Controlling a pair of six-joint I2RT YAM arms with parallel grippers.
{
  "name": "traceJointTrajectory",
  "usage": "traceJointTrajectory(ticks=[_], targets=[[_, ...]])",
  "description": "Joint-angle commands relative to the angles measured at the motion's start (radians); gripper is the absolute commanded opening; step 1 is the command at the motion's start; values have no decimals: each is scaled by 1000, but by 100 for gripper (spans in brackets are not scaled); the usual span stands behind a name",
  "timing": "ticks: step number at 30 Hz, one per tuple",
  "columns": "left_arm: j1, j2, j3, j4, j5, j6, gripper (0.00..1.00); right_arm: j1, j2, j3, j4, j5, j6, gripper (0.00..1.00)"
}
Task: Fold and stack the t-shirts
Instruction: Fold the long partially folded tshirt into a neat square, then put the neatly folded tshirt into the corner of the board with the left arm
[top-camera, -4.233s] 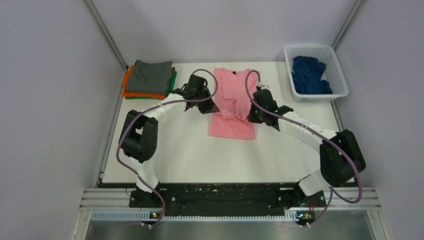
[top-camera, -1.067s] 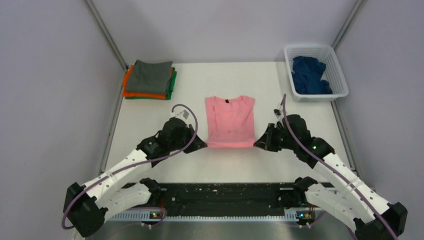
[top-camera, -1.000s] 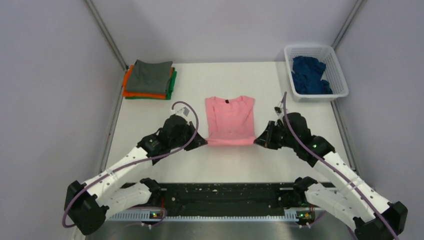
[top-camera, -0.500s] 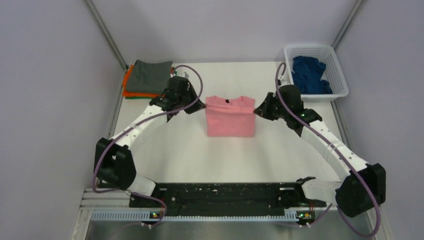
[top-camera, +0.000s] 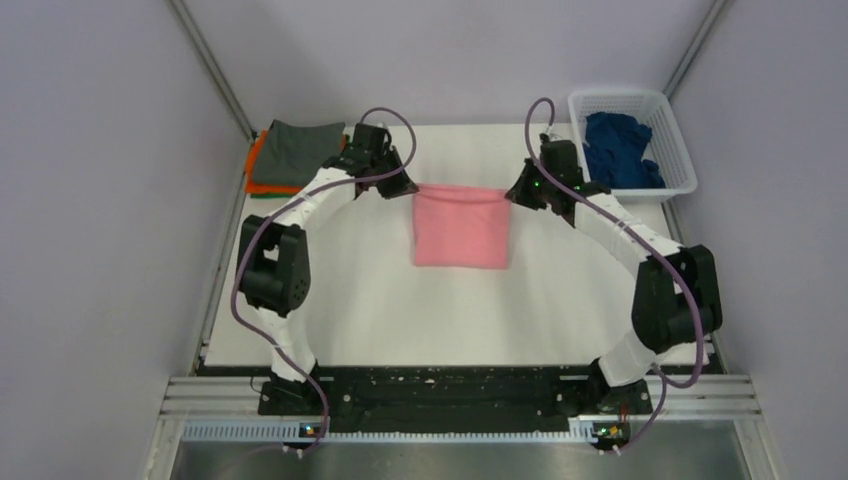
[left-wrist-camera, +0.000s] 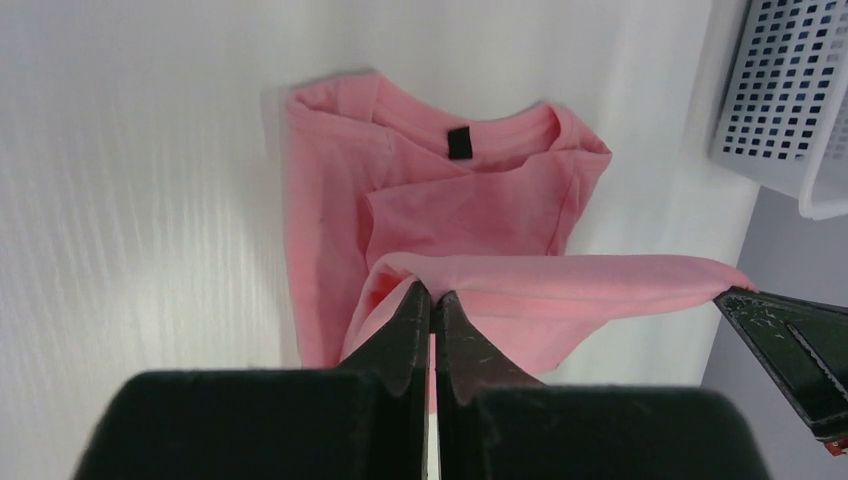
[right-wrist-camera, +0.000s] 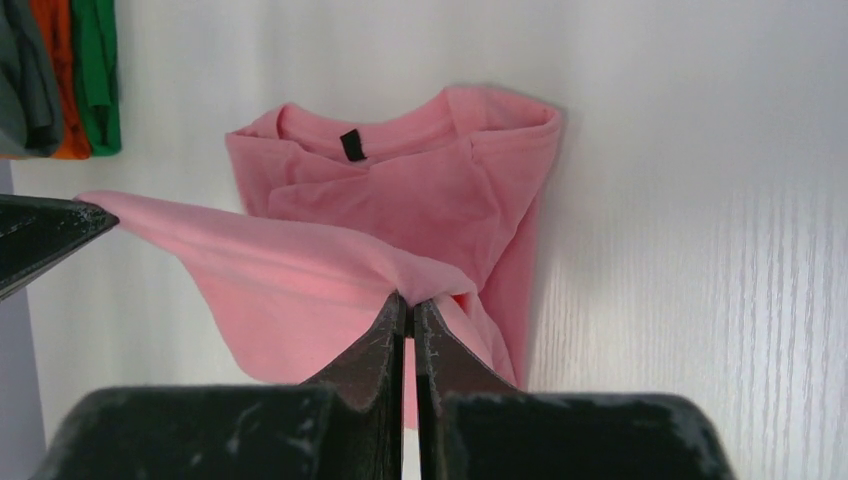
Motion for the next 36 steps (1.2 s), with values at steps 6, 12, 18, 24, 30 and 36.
traceJointTrajectory(ticks=[6,12,18,24,30,36], targets=[[45,248,236,-21,-29,39,0,-51,241,129,138,60,-16,3],[50,337,385,-85,-5,44,91,-70,357,283,101,35,-11,74],[48,201,195,-30,44,67,99,-71,201,159,137,-8,-44,99],[19,198,74,-53,62,118,98,-70,-104,-199,205,-42,-42,99],[-7,272,97,-111,10,128,90,-70,-304,-385,172,-56,-51,99],[-78,329,111,-145,-79,117,78,-71,-404,-473,145,19,-68,99]])
